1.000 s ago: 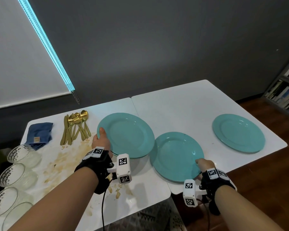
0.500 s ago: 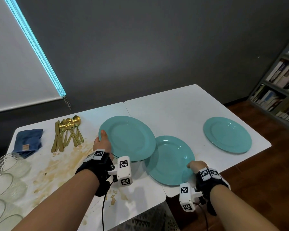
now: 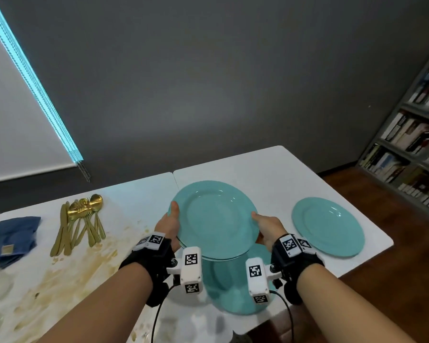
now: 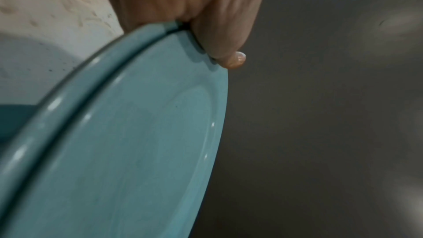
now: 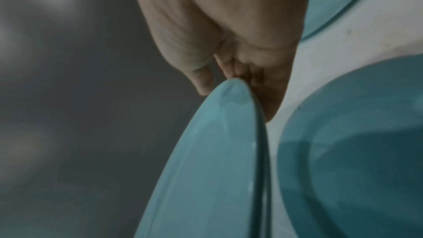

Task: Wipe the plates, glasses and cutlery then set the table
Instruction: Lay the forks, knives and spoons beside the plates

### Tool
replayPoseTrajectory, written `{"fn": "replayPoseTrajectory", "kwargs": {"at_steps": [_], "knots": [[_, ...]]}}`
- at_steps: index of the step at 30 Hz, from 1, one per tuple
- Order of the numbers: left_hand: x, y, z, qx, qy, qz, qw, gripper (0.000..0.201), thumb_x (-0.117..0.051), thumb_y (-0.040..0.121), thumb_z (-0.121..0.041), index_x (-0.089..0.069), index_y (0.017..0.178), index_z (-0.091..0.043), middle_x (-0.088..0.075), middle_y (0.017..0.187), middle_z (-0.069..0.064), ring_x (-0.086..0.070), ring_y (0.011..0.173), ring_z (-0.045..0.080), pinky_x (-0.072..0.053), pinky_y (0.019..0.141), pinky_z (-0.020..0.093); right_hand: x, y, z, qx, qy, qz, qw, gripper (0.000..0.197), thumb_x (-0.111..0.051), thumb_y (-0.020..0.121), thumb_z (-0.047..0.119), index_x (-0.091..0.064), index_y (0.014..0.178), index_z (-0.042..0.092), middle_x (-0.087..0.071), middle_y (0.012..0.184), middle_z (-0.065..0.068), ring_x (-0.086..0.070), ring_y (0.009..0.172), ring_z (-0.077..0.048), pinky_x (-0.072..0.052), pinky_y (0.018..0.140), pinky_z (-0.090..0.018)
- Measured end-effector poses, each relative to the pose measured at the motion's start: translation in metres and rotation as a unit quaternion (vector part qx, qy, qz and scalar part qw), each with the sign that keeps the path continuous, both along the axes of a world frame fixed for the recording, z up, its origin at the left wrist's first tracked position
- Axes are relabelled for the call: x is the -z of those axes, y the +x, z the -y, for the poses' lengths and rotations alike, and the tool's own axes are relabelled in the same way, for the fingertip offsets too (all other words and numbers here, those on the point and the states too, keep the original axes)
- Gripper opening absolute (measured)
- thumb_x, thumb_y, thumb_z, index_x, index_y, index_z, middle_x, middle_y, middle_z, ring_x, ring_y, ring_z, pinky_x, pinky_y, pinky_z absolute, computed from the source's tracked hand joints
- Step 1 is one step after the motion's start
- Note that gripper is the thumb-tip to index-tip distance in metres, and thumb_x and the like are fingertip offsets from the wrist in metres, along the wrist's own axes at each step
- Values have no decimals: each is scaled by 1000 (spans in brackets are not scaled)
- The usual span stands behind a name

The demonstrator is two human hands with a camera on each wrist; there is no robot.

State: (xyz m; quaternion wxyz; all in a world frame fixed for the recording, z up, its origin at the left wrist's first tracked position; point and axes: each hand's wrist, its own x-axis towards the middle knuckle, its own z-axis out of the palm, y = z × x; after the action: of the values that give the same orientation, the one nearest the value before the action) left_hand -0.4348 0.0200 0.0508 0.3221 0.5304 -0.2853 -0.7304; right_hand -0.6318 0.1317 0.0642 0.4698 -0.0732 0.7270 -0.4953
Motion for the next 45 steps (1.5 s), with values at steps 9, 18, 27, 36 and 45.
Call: {"fn": "replayPoseTrajectory", "kwargs": {"at_steps": [9, 18, 27, 36, 45], "knots": [[11, -69, 48, -59, 18, 14, 998, 74, -47, 82, -68, -49, 133, -14, -62, 122, 10, -64, 102, 34, -51, 87, 56, -5, -76, 65, -31, -53, 32, 998, 18, -53, 95, 23, -59, 111, 18, -62, 106, -10, -58, 87, -25, -50, 63, -31], [15, -128, 85, -108, 4, 73, 991, 82, -48, 73, -78, -55, 126, -17, -64, 117, 7, -64, 101, 35, -50, 88, 59, -7, -145, 125, -66, -44, -31, 996, 12, -47, 91, 4, -57, 90, 11, -63, 100, -14, -56, 86, -26, -49, 70, -34], [24, -158, 106, -121, 0, 145, 982, 98, -39, 60, -87, -56, 121, -12, -59, 122, 11, -60, 107, 35, -49, 93, 51, 8, -177, 156, -35, -65, 75, 994, 20, -42, 93, -2, -58, 86, 8, -61, 83, -11, -56, 71, -26, -47, 64, -35], [43, -169, 135, -75, -12, 231, 970, 98, -22, 70, -81, -48, 131, -10, -52, 133, 17, -51, 122, 35, -41, 105, 45, 27, -193, 172, -19, -71, 96, 993, 24, -44, 94, 1, -56, 114, 4, -63, 90, -11, -58, 76, -26, -48, 61, -34], [49, -141, 146, -154, -22, 268, 951, 66, -21, 96, -57, -50, 131, -9, -54, 131, 17, -53, 116, 36, -43, 101, 45, 56, -249, 173, 162, -63, 120, 977, 41, -38, 95, -3, -41, 136, 0, -49, 136, -20, -52, 115, -37, -43, 90, -52]]}}
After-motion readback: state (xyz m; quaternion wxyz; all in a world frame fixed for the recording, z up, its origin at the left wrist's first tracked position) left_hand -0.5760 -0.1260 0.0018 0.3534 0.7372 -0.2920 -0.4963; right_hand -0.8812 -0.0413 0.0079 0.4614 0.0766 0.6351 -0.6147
